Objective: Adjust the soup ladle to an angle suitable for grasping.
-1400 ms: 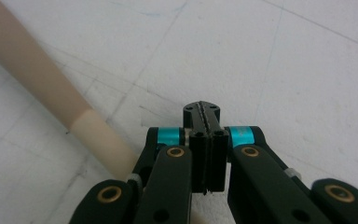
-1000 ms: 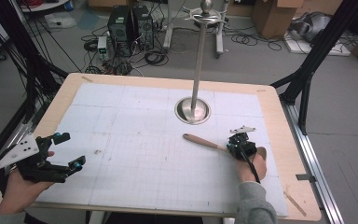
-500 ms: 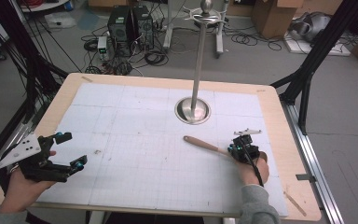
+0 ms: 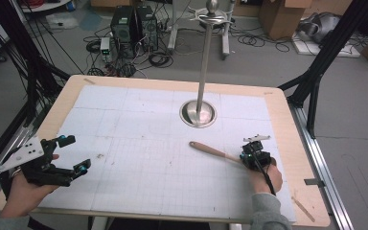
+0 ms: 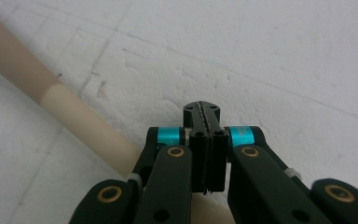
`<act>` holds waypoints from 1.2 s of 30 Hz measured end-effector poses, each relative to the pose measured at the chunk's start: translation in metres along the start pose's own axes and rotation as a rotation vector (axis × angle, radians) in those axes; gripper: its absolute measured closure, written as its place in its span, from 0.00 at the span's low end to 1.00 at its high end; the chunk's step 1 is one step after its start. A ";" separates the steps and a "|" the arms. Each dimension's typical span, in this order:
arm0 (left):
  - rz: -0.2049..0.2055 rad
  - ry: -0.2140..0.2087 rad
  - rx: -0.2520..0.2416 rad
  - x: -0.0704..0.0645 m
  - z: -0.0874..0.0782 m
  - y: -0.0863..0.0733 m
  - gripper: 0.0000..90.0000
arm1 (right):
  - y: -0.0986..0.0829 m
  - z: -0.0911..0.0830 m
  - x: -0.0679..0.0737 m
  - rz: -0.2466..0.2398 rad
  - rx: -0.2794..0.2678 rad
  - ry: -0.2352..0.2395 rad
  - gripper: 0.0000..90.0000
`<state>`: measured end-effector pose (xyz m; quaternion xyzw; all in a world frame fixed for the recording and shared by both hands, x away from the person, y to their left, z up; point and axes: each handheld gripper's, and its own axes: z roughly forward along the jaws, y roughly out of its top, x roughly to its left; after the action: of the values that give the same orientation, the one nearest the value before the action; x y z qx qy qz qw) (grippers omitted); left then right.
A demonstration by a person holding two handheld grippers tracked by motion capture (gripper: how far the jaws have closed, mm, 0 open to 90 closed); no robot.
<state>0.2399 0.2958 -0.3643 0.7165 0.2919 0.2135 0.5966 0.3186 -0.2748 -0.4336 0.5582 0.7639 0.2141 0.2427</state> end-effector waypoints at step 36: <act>0.016 -0.037 0.007 -0.005 0.016 0.004 0.02 | -0.021 -0.021 -0.008 0.059 0.055 0.019 1.00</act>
<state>0.2470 0.2799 -0.3636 0.7247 0.2759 0.2036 0.5976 0.2922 -0.2899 -0.4286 0.5851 0.7549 0.2055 0.2135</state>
